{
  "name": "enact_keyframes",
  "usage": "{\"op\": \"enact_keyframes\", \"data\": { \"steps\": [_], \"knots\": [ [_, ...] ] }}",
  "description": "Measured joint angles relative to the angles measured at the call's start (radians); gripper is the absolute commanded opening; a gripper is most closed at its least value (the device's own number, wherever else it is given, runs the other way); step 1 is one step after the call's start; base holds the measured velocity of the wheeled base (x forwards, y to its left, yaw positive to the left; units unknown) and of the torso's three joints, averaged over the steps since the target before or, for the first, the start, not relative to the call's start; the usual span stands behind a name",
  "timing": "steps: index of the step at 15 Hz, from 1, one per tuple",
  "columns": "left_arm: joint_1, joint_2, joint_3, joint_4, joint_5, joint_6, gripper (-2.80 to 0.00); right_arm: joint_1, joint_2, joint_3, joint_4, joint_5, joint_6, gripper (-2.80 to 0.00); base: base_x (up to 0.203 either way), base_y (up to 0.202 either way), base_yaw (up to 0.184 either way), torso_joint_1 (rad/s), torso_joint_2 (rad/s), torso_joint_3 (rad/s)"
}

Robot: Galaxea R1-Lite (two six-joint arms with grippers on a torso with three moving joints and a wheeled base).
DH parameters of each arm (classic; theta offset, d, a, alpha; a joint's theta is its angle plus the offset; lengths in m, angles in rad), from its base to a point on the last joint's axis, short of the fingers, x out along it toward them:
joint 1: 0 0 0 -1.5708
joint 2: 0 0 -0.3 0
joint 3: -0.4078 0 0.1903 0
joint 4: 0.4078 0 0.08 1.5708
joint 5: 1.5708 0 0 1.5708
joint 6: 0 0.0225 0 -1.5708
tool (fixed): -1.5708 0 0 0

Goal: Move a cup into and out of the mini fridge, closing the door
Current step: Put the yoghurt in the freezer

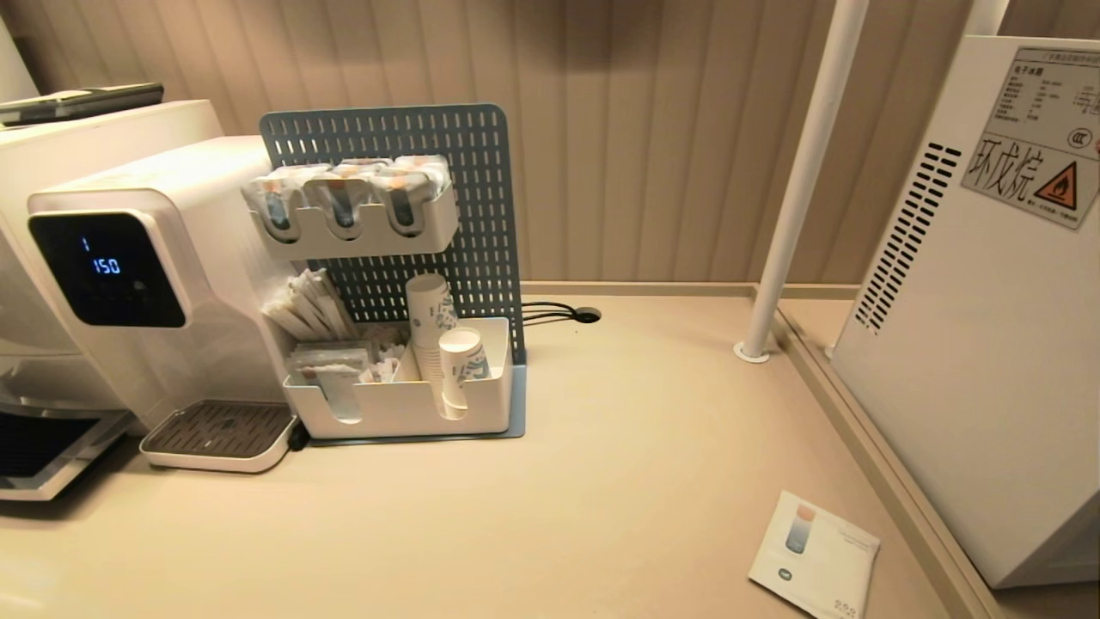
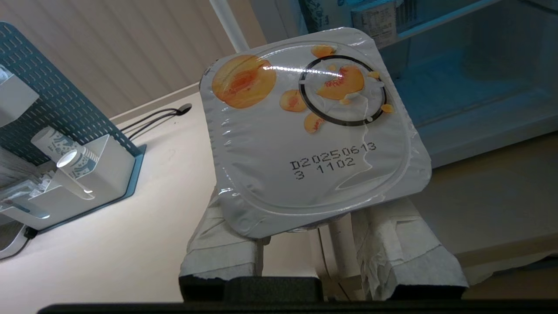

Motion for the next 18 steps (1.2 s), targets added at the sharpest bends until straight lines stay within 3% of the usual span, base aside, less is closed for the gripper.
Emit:
{"op": "enact_keyframes", "data": {
  "steps": [2,5,7,10,13,18],
  "knots": [
    [0.0,0.0,0.0,0.0,0.0,0.0,-2.8,-0.044,-0.007,-0.028,0.042,0.068,0.0,-2.8,0.0,0.0,0.0,0.0,0.0,0.0],
    [0.0,0.0,0.0,0.0,0.0,0.0,-2.8,-0.061,-0.012,-0.14,0.121,0.07,0.006,-2.8,0.0,0.0,0.0,0.0,0.0,0.0],
    [0.0,0.0,0.0,0.0,0.0,0.0,-2.8,-0.114,-0.01,-0.208,0.168,0.082,0.003,-2.8,0.0,0.0,0.0,0.0,0.0,0.0],
    [0.0,0.0,0.0,0.0,0.0,0.0,-2.8,-0.21,-0.057,-0.209,0.195,0.199,-0.021,-2.8,0.0,0.0,0.0,0.0,0.0,0.0],
    [0.0,0.0,0.0,0.0,0.0,0.0,-2.8,-0.218,-0.184,-0.059,0.117,0.244,-0.085,-2.8,0.0,0.0,0.0,0.0,0.0,0.0],
    [0.0,0.0,0.0,0.0,0.0,0.0,-2.8,-0.216,-0.278,0.374,-0.28,0.154,-0.154,-2.8,0.0,0.0,0.0,0.0,0.0,0.0]
  ]
}}
